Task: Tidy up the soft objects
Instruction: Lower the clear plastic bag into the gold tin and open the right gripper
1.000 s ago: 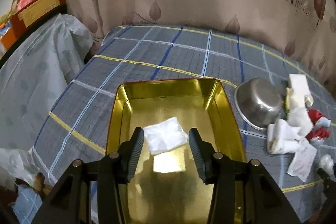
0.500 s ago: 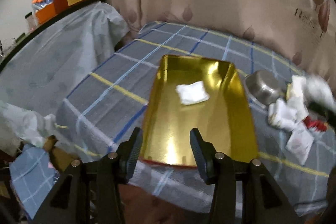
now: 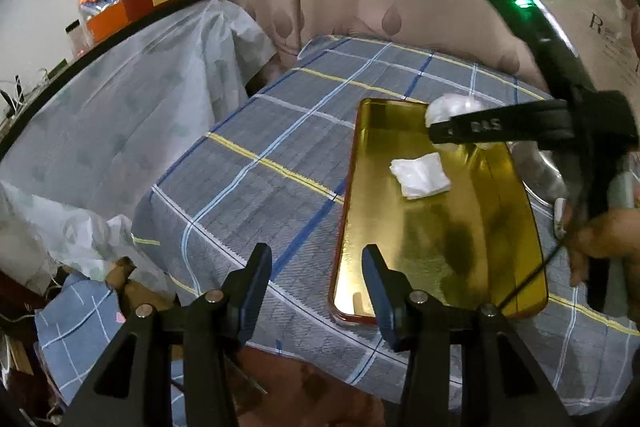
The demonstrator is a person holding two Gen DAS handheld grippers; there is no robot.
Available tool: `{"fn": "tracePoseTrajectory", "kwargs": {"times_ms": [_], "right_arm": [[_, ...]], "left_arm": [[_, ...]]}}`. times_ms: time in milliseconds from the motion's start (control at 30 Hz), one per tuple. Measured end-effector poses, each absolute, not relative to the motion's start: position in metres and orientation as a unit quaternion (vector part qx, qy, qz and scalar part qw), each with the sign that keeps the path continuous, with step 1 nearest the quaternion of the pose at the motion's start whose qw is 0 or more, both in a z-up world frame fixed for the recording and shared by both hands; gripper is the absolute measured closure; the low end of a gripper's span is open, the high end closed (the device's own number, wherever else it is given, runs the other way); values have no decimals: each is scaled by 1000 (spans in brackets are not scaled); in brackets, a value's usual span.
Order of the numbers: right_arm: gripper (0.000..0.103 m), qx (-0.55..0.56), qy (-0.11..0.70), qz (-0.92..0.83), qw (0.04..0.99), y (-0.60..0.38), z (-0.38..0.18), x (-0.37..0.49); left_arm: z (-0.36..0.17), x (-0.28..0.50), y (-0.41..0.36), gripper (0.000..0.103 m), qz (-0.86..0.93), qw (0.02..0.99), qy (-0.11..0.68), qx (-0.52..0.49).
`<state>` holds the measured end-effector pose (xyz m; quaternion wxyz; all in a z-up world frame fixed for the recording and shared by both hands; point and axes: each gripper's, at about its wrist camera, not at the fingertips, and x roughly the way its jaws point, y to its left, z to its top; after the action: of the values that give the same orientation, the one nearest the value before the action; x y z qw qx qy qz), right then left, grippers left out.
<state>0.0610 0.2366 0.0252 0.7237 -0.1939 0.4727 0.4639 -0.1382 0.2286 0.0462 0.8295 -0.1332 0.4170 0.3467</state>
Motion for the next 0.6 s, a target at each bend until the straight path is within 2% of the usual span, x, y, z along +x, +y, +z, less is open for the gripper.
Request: {"fn": "tracePoseTrajectory", "kwargs": {"times_ms": [267, 333, 400, 467, 533, 600], "right_arm": [[68, -220, 479, 452, 719, 269, 14, 60], [65, -222, 478, 450, 720, 275, 13, 60], [51, -212, 475, 443, 730, 274, 15, 63], [26, -185, 474, 454, 732, 271, 20, 67], [18, -173, 462, 454, 742, 267, 26, 67], [18, -157, 449, 465, 747, 260, 35, 65]], "left_arm": [[35, -137, 241, 55, 349, 819, 430, -149], [33, -138, 244, 55, 349, 817, 433, -152], [32, -137, 245, 55, 348, 817, 434, -153], [31, -137, 246, 55, 349, 815, 437, -154], [30, -137, 246, 55, 348, 814, 438, -154], [29, -137, 246, 55, 349, 813, 440, -154]]}}
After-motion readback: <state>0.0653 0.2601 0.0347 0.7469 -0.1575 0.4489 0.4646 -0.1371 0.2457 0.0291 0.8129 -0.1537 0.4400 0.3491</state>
